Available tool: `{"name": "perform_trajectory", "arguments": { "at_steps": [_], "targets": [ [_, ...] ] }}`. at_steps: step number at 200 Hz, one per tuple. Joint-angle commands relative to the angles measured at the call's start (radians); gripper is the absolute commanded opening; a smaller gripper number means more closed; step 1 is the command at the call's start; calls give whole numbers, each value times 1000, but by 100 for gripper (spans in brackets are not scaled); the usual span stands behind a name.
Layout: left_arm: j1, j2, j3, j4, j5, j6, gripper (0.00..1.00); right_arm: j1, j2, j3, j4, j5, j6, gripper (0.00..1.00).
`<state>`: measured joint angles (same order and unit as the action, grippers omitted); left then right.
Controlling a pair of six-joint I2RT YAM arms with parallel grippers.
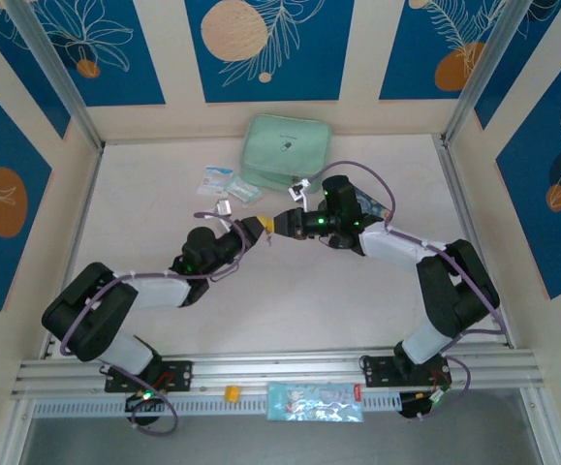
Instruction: Unlock the padlock with the key
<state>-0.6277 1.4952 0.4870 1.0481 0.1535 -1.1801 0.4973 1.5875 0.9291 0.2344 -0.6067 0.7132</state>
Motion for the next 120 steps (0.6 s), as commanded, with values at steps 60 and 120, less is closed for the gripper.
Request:
{"name": "perform_trajectory", "arguments": {
  "at_steps": [60, 120],
  "targets": [
    [57, -156, -72, -159, -58, 83, 0, -181, -182, 121, -560, 633, -22, 78],
    [110, -361, -129, -357, -86, 186, 0, -441, -196, 78, -687, 834, 9, 99]
  ]
}}
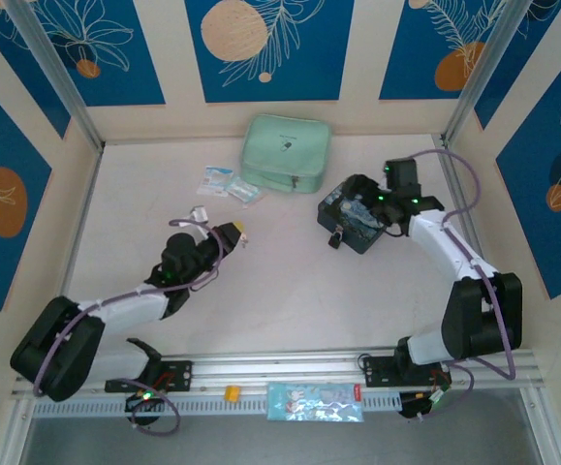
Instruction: Unlock the padlock with the key
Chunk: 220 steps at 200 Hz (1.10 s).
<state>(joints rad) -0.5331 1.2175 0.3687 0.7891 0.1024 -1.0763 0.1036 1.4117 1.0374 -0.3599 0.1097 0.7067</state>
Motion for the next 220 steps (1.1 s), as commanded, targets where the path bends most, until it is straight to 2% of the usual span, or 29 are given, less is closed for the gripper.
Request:
{"name": "perform_trajectory", "arguments": {
  "at_steps": [1, 31, 73, 121, 173, 220],
  "targets": [
    [16, -86, -11, -101, -36, 84, 0, -50, -20, -32, -92, 119, 16, 99],
    [22, -171, -8, -181, -75, 132, 0, -99, 8, -44, -91, 151, 15, 99],
    [24, -217, -5, -229, -102, 165, 0, -119, 99, -49, 9, -51, -64, 99],
    [25, -251, -11, -245, -102, 158, 0, -93, 194, -49, 41, -82, -118, 98],
    [28, -329, -40, -298, -139, 168, 0, -33, 235, -41, 59, -188, -265, 76],
    [28, -358, -51, -309, -145, 170, 0, 117, 305, 25, -16, -205, -392, 70]
  ]
}}
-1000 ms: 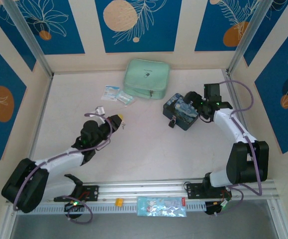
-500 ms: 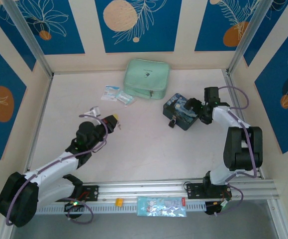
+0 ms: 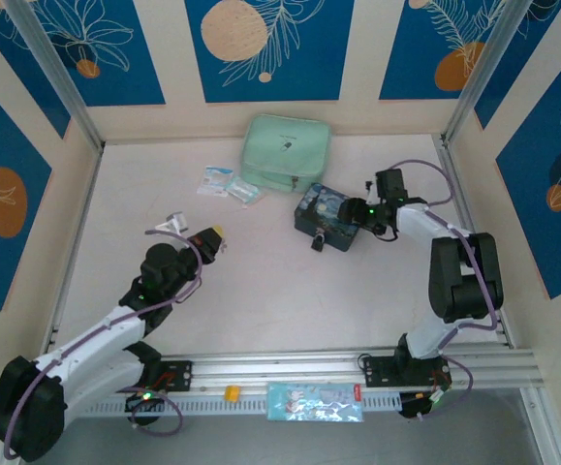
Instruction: Unlock the padlock with the key
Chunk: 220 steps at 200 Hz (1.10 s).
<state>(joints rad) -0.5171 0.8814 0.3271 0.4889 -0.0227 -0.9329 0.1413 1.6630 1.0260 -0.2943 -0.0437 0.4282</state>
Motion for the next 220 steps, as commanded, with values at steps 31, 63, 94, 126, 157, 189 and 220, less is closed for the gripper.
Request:
{"name": "perform_trajectory", "arguments": {
  "at_steps": [31, 63, 94, 126, 157, 189, 220],
  "targets": [
    [15, -31, -14, -12, -19, 25, 0, 197, 143, 127, -126, -38, -197, 68],
    [14, -73, -24, -38, -20, 23, 0, 294, 251, 259, -191, -22, -285, 66],
    [14, -172, -50, -120, -55, 29, 0, 371, 326, 369, -253, -40, -400, 64],
    [17, -270, -63, -200, -94, 48, 0, 422, 391, 458, -298, -70, -490, 63],
    [19, -289, -60, -213, -105, 66, 0, 454, 440, 534, -317, -76, -544, 61],
    [19, -255, -59, -170, -100, 59, 0, 466, 461, 640, -335, -90, -510, 65],
    [19, -187, -40, -105, -71, 35, 0, 459, 355, 637, -273, -94, -396, 72]
  ]
}}
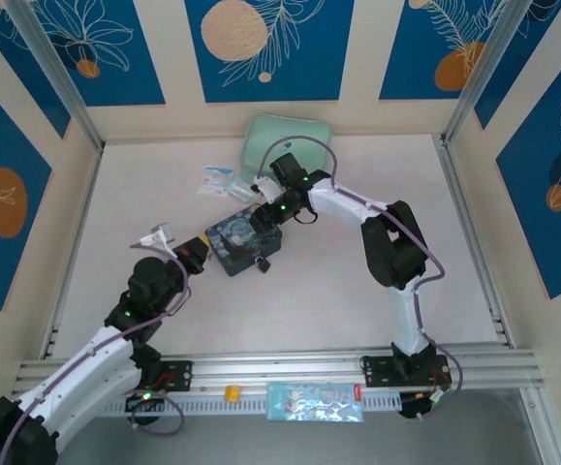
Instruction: Unlock the padlock with the key
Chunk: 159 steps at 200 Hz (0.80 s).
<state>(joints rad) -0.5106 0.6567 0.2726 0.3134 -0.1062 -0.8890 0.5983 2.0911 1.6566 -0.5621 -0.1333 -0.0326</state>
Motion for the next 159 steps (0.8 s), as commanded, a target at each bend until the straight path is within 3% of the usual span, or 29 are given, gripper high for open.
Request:
{"name": "perform_trajectory", "arguments": {
  "at_steps": [1, 57, 85, 122, 159],
  "targets": [
    [12, 40, 16, 73, 15, -10, 0, 2, -77, 3, -1, -5, 68, 72],
    [12, 204, 102, 233, 132, -18, 0, -9, -434, -299, 301, -92, 254, 79],
    [11, 276, 133, 328, 168, -63, 0, -15, -563, -494, 607, -266, 472, 79],
    [9, 360, 143, 493, 222, -149, 0, -6, -578, -636, 996, -427, 747, 72],
    [-6, 380, 145, 545, 228, -171, 0, 13, -509, -669, 1177, -475, 880, 57]
  ]
}}
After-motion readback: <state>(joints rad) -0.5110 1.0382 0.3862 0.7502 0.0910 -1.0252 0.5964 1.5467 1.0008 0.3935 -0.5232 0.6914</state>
